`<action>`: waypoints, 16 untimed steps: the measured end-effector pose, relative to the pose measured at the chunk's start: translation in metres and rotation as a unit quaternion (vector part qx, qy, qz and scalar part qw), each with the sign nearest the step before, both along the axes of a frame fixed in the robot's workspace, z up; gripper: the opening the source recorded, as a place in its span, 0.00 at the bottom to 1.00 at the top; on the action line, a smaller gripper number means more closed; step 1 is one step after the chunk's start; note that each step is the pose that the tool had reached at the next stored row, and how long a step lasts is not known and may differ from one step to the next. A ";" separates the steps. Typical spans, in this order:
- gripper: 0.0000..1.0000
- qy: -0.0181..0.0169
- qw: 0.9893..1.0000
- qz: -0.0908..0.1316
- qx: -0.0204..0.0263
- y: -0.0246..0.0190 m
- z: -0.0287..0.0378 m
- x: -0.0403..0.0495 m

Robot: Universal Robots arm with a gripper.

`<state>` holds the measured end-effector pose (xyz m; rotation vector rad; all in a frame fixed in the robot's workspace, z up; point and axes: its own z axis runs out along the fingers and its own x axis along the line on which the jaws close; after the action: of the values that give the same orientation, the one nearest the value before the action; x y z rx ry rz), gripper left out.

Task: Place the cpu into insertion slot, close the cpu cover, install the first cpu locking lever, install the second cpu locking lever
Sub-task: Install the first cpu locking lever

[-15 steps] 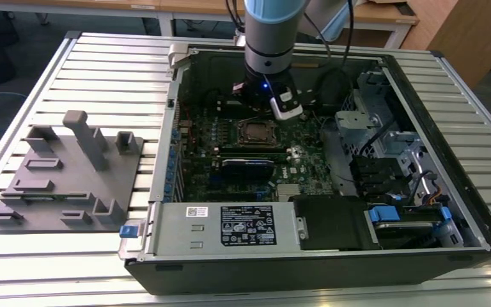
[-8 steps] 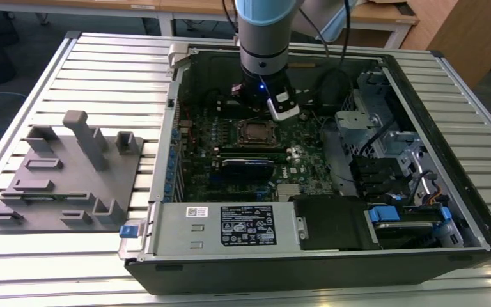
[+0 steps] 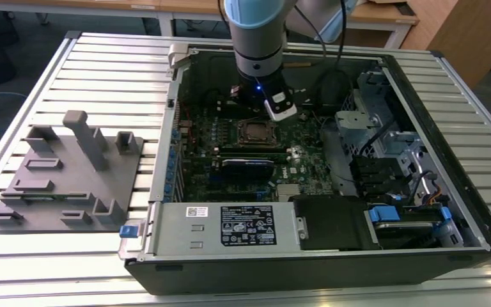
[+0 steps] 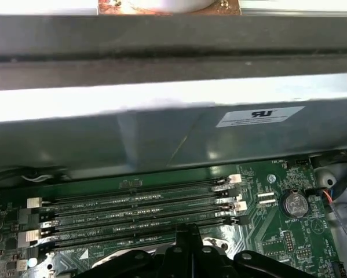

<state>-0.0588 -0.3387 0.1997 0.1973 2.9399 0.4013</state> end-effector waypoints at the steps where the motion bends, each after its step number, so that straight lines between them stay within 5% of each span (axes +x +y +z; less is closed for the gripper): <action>1: 0.10 -0.002 1.000 0.000 0.000 0.0000 -0.0002 -0.0009; 16: 0.10 -0.003 1.000 -0.027 0.000 0.0015 -0.0019 -0.0052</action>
<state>-0.0640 -0.3372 0.1977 0.2736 2.9209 0.3932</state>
